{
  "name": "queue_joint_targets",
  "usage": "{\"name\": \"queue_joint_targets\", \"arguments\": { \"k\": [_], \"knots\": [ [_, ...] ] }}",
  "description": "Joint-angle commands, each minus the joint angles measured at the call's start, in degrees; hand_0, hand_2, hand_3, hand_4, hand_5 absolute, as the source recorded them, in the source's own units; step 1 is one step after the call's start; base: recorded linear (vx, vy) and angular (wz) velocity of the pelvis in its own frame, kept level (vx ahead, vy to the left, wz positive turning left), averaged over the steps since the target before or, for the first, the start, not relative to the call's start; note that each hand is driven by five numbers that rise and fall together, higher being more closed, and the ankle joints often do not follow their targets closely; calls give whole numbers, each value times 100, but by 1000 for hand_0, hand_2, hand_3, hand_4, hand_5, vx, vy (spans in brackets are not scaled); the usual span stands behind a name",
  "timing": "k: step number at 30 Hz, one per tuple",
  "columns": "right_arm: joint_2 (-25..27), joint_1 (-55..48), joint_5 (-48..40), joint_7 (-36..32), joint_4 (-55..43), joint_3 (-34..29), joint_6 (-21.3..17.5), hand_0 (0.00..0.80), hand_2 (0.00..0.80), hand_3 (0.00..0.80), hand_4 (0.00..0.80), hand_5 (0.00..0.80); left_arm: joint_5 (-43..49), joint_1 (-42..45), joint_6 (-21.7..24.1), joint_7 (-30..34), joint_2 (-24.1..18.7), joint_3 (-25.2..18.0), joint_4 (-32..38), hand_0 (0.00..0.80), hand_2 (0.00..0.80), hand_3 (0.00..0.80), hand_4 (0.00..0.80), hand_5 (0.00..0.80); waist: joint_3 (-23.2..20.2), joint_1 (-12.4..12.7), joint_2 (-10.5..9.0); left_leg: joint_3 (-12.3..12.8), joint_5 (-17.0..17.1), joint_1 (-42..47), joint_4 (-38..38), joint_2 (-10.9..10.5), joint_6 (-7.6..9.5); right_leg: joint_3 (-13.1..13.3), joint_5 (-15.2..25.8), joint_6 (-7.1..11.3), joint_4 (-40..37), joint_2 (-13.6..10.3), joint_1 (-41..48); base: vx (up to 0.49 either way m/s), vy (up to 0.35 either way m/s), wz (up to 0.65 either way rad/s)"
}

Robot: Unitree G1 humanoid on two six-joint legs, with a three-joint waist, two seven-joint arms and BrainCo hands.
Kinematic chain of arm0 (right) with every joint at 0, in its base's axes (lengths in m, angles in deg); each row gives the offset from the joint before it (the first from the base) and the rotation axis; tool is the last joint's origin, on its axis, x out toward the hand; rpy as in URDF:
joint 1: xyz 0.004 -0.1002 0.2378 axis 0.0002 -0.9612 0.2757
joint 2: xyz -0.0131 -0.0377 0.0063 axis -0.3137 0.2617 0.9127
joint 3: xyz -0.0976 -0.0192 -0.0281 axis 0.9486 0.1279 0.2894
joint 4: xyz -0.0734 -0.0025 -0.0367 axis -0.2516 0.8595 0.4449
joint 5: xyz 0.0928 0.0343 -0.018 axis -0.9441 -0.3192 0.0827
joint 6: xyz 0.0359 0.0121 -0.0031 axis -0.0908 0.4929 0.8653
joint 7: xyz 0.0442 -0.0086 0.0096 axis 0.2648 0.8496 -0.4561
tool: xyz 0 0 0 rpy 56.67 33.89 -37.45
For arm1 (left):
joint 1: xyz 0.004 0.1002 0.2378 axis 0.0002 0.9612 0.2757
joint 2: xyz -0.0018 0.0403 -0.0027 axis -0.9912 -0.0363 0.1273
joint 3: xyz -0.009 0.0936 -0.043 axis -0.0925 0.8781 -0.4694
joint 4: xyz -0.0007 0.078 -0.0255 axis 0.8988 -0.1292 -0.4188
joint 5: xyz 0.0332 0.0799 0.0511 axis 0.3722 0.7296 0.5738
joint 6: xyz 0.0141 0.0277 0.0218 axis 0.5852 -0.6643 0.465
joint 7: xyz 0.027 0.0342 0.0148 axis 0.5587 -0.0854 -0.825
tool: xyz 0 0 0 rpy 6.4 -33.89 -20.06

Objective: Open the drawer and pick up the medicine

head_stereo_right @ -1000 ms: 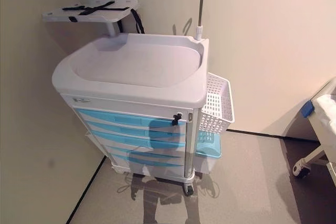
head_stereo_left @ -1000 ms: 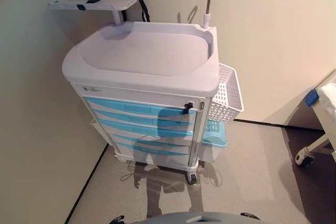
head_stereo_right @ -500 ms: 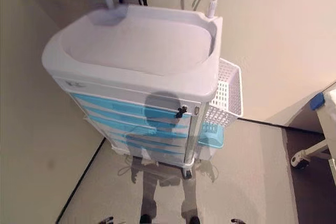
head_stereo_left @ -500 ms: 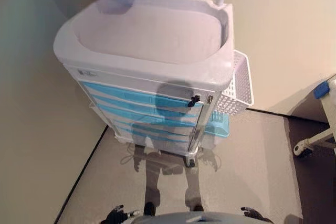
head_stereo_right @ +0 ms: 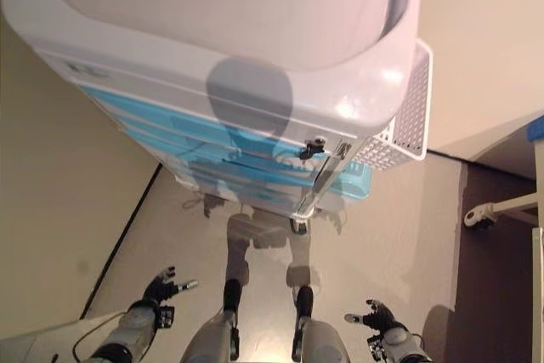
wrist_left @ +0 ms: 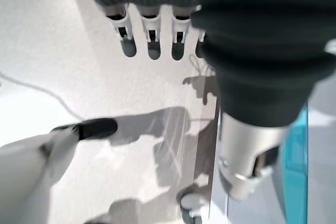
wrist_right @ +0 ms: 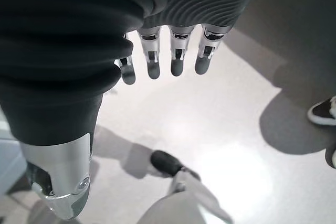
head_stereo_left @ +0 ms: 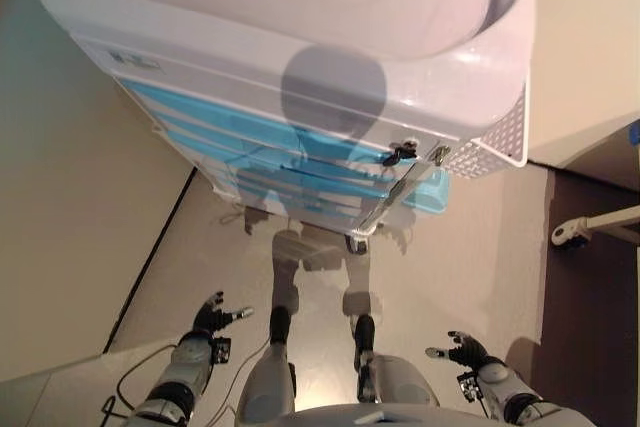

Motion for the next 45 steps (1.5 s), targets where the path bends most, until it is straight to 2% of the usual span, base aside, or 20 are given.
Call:
{"name": "queue_joint_targets", "arguments": {
  "k": [1, 2, 3, 4, 7, 13, 15, 16, 18, 30, 31, 37, 45],
  "knots": [
    [163, -89, -176, 102, -299, 180, -134, 0, 0, 0, 0, 0, -749, 20, 350, -11, -14, -223, 571, 0, 0, 0, 0, 0, -51, 29, -213, 190, -688, -432, 997, -506, 425, 283, 83, 268, 801, -258, -729, -116, 69, 6],
    [191, -91, -223, 93, -378, 179, -163, 0, 0, 0, 0, 0, -1357, -8, 465, 143, 27, -337, 918, 0, 0, 0, 0, 0, -22, 30, -207, 184, -742, -652, 1211, -521, 448, 300, 36, 249, 1014, -283, -951, -47, 30, 5],
    [191, -91, -223, 93, -378, 179, -163, 0, 0, 0, 0, 0, -1357, -8, 465, 143, 27, -337, 918, 0, 0, 0, 0, 0, -26, 29, -206, 183, -744, -658, 1215, -521, 448, 300, 35, 249, 1016, -283, -957, -109, 40, 11],
    [205, -81, -307, 88, -440, 172, -182, 0, 0, 0, 0, 0, -2217, -113, 561, 390, 131, -440, 1269, 0, 0, 0, 0, 0, 12, 12, -206, 139, -789, -911, 1442, -550, 459, 318, -16, 230, 1243, -314, -1198, -83, 11, 7],
    [191, -58, -337, 95, -477, 199, -177, 0, 0, 0, 0, 0, -3028, -375, 692, 494, 328, -507, 1572, 0, 0, 0, 0, 0, 28, -20, -208, 87, -839, -1240, 1692, -585, 458, 342, -72, 179, 1448, -317, -1476, -93, -7, 13],
    [241, 76, -326, 114, -536, 256, -153, 0, 0, 0, 0, 0, -3965, -792, 878, 533, 508, -510, 2206, 0, 0, 0, 0, 0, -41, -60, -243, -5, -944, -1800, 2121, -580, 458, 306, -236, 111, 1867, -312, -2013, -53, -17, 14],
    [259, 82, -339, 116, -548, 251, -152, 0, 0, 0, 0, 0, -4072, -866, 890, 552, 512, -506, 2309, 0, 0, 0, 0, 0, -60, -75, -245, -16, -976, -1885, 2210, -583, 462, 319, -261, 108, 1942, -311, -2089, 14, -11, 1],
    [301, 95, -346, 113, -563, 270, -156, 0, 0, 0, 0, 0, -4277, -1024, 922, 558, 525, -507, 2387, 0, 0, 0, 0, 0, -77, -100, -245, -52, -1199, -1942, 2388, -562, 434, 362, -442, 132, 2109, -290, -2145, 58, -11, 1],
    [346, 118, -347, 104, -584, 283, -157, 0, 0, 0, 0, 0, -4451, -1212, 935, 577, 516, -518, 2411, 0, 0, 0, 0, 0, -92, -132, -248, -49, -1252, -2059, 2500, -548, 441, 357, -475, 127, 2215, -280, -2278, 24, -3, 1],
    [359, 152, -388, 35, -597, 411, -182, 0, 0, 0, 0, 0, -4988, -2279, 968, 632, 396, -529, 1933, 0, 0, 0, 0, 0, -245, -343, -253, 96, -1390, -2333, 2681, -456, 465, 471, -492, 190, 2332, -234, -2612, 14, 28, -8],
    [359, 143, -388, -3, -615, 453, -180, 0, 0, 0, 0, 0, -5092, -2534, 946, 677, 364, -504, 1772, 0, 0, 0, 0, 0, -283, -421, -242, 167, -1433, -2351, 2696, -414, 476, 541, -467, 218, 2316, -212, -2665, 32, 59, -14],
    [353, 151, -417, -37, -573, 489, -172, 0, 0, 0, 0, 0, -5314, -2997, 932, 750, 328, -494, 1532, 0, 0, 0, 0, 0, -363, -530, -224, 318, -1499, -2340, 2647, -380, 495, 673, -425, 279, 2219, -173, -2723, 46, 53, -23],
    [300, 204, -389, -137, -619, 596, -165, 0, 0, 0, 0, 0, -5704, -3351, 886, 1038, 404, -395, 1822, 0, 0, 0, 0, 0, -345, -609, -199, 613, -1594, -2224, 2595, -347, 549, 947, -343, 379, 2149, -108, -2766, 43, 53, -16]
  ]
}}
